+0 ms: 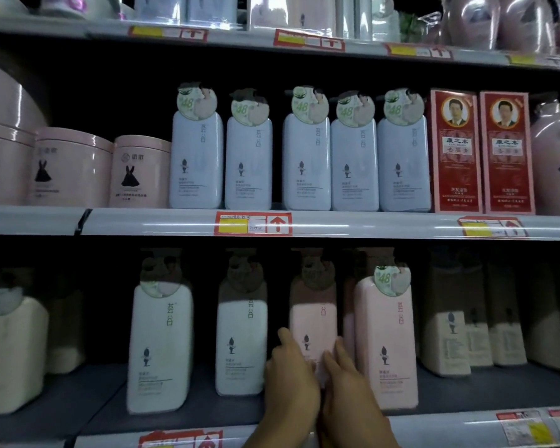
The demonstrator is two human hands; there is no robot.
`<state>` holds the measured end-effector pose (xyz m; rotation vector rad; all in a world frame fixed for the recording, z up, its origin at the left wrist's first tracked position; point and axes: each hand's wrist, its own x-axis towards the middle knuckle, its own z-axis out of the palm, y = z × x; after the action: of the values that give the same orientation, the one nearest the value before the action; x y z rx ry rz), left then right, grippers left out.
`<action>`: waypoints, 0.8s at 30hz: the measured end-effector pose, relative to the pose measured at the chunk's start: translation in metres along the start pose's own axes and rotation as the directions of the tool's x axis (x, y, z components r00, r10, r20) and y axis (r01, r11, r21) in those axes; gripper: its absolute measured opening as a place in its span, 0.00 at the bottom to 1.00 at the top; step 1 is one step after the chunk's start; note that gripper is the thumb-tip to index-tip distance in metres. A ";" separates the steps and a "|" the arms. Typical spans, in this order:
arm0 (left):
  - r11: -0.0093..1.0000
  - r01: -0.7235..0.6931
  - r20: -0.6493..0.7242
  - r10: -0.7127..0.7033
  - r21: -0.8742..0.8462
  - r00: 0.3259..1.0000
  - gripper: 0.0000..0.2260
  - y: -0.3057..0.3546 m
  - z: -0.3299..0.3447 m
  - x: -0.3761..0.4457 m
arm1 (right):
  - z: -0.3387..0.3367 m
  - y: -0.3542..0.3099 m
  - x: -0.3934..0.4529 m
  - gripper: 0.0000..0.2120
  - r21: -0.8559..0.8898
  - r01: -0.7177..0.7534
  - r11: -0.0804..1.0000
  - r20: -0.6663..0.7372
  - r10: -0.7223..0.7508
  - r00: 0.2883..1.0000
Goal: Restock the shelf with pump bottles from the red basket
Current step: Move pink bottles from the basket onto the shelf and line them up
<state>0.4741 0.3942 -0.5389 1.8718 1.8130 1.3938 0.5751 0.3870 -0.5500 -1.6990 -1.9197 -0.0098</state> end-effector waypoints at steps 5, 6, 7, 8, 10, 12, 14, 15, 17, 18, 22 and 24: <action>0.999 0.017 -0.004 -0.017 0.047 1.000 0.20 0.002 0.005 0.016 | 0.008 -0.002 0.017 0.28 -0.020 0.016 1.000 0.005 -0.016 1.000; 0.998 0.020 -0.002 -0.020 0.053 1.000 0.19 0.002 0.006 0.019 | 0.011 -0.002 0.023 0.27 -0.025 0.024 0.999 0.001 -0.024 1.000; 0.998 0.029 0.002 -0.029 0.058 1.000 0.18 0.003 0.007 0.021 | 0.013 -0.001 0.027 0.26 -0.036 0.038 0.999 0.009 -0.037 0.999; 0.998 0.040 0.003 -0.040 0.056 0.999 0.18 0.003 0.008 0.023 | 0.015 -0.001 0.030 0.26 -0.048 0.046 0.998 0.027 -0.045 0.999; 0.998 0.054 0.001 -0.054 0.040 0.999 0.17 0.004 0.009 0.025 | 0.017 0.000 0.034 0.26 -0.084 0.049 0.995 0.085 -0.041 0.996; 0.998 0.054 -0.002 -0.054 0.043 0.999 0.16 0.005 0.009 0.026 | 0.018 0.001 0.038 0.26 -0.117 0.073 0.990 0.128 -0.057 0.990; 0.997 0.048 0.001 -0.048 0.056 0.999 0.15 0.006 0.007 0.025 | 0.018 0.004 0.038 0.27 -0.134 0.095 0.986 0.147 -0.075 0.986; 0.997 0.047 -0.001 -0.047 0.057 0.999 0.15 0.007 0.006 0.024 | 0.018 0.005 0.038 0.27 -0.127 0.099 0.987 0.149 -0.080 0.986; 0.997 0.052 -0.006 -0.052 0.049 0.999 0.13 0.010 0.003 0.020 | 0.017 0.004 0.033 0.28 -0.091 0.095 0.991 0.129 -0.083 0.988; 0.998 0.050 -0.010 -0.050 0.041 0.999 0.13 0.012 0.002 0.016 | 0.015 0.003 0.029 0.28 -0.073 0.089 0.993 0.112 -0.081 0.990; 1.000 0.010 -0.050 -0.012 -0.027 0.999 0.13 0.014 -0.009 0.000 | 0.002 -0.004 0.002 0.30 -0.012 0.132 0.991 0.003 -0.132 0.991; 0.997 -0.033 -0.082 0.027 -0.072 0.996 0.15 0.013 -0.019 -0.011 | -0.007 -0.006 -0.018 0.28 0.041 0.192 0.981 -0.087 -0.188 0.978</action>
<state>0.4716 0.3727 -0.5247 1.8387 1.7517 1.5462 0.5730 0.3670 -0.5495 -1.4559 -1.9962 -0.1037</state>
